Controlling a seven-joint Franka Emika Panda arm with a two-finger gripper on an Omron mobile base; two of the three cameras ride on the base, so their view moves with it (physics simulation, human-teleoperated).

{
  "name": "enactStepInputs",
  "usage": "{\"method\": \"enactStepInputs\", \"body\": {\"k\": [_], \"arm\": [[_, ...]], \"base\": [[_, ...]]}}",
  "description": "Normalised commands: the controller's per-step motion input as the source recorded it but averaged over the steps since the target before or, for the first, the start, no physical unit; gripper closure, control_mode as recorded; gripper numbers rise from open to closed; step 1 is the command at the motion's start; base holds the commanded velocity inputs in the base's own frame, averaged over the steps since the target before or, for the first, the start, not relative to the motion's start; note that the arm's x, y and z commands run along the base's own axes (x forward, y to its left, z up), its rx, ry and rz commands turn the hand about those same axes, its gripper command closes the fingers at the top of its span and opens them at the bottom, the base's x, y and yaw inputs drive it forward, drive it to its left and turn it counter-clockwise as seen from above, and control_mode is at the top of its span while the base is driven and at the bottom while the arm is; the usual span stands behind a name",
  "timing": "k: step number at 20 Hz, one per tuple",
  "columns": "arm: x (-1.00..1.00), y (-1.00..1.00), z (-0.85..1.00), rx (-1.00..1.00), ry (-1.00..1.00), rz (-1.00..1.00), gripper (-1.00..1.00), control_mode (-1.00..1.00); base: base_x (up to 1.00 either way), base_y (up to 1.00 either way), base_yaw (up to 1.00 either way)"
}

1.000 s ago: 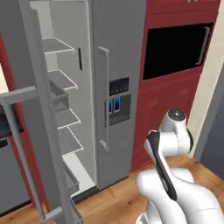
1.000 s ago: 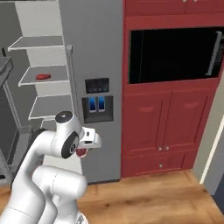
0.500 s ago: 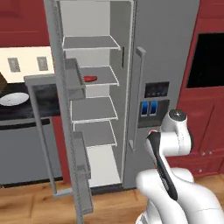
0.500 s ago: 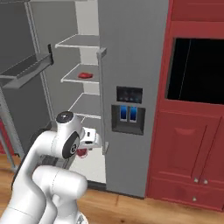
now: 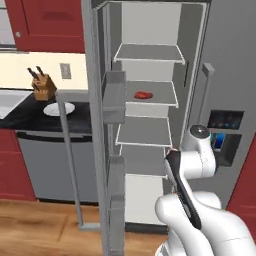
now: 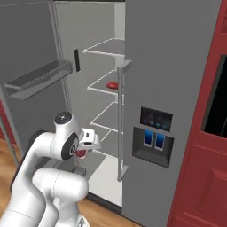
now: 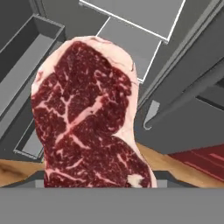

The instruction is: Place the steak on the counter behind the older steak on the same shelf of the fridge to maintain FIFO order. Close the fridge door when finished.

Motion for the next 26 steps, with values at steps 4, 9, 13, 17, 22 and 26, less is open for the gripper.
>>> {"method": "enactStepInputs", "body": {"k": [4,9,13,17,22,26], "arm": [[0.0,0.0,0.0,0.0,0.0,0.0,1.0,1.0],[0.0,0.0,0.0,0.0,0.0,0.0,1.0,1.0],[0.0,0.0,0.0,0.0,0.0,0.0,1.0,1.0],[0.0,0.0,0.0,0.0,0.0,0.0,1.0,1.0],[0.0,0.0,0.0,0.0,0.0,0.0,1.0,1.0],[0.02,0.03,0.26,-0.02,-0.06,0.01,1.0,-1.0]], "base": [[0.74,0.0,0.19],[0.72,0.02,0.03],[0.76,0.16,0.02],[0.63,0.24,0.0],[0.18,0.14,0.0],[0.01,0.02,0.0]]}}
